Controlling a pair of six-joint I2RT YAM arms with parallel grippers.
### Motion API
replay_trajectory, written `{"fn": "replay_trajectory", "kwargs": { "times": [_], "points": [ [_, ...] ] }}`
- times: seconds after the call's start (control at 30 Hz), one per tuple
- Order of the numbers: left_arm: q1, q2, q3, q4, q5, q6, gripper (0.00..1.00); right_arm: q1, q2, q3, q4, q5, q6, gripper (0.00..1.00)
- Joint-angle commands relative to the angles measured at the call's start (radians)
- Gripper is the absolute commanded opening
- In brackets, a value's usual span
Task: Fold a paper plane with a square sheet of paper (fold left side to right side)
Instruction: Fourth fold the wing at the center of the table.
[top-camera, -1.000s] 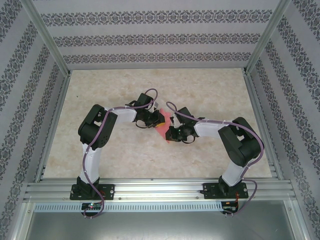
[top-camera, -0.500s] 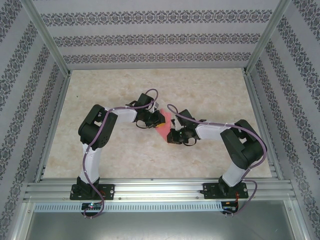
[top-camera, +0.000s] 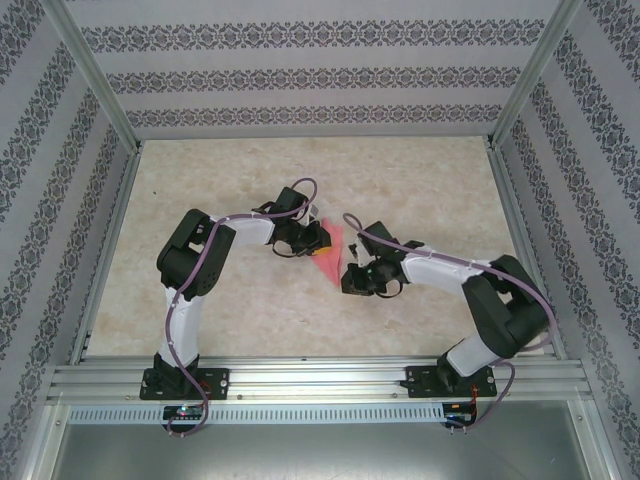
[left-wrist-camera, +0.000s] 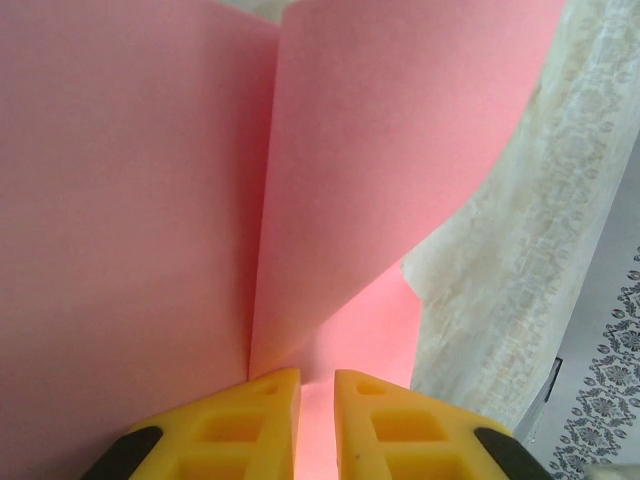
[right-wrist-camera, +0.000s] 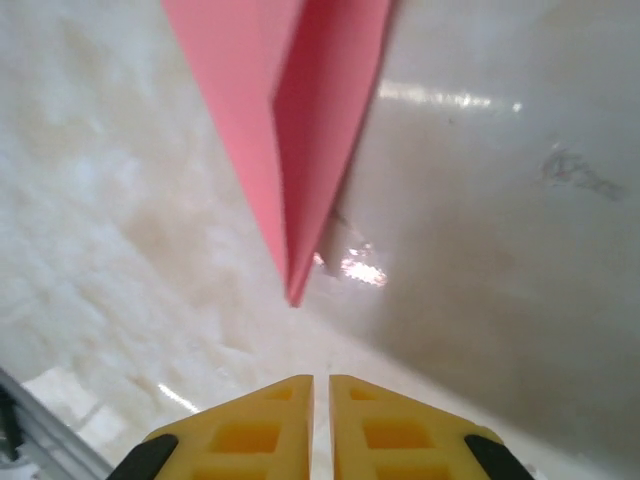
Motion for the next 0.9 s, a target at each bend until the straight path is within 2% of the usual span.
{"fn": "replay_trajectory", "kwargs": {
  "times": [0.0, 0.5, 0.87],
  "points": [
    [-0.003, 0.037, -0.025, -0.077, -0.074, 0.022, 0.19, -0.023, -0.05, 0.006, 0.065, -0.033, 0.028, 0.14],
    [-0.003, 0.037, -0.025, -0.081, -0.078, 0.021, 0.19, 0.006, 0.202, 0.144, 0.227, 0.022, 0.05, 0.14],
    [0.003, 0.037, 0.002, -0.099, -0.078, 0.031, 0.19, 0.003, 0.269, 0.117, 0.088, 0.11, 0.044, 0.14]
  ]
}}
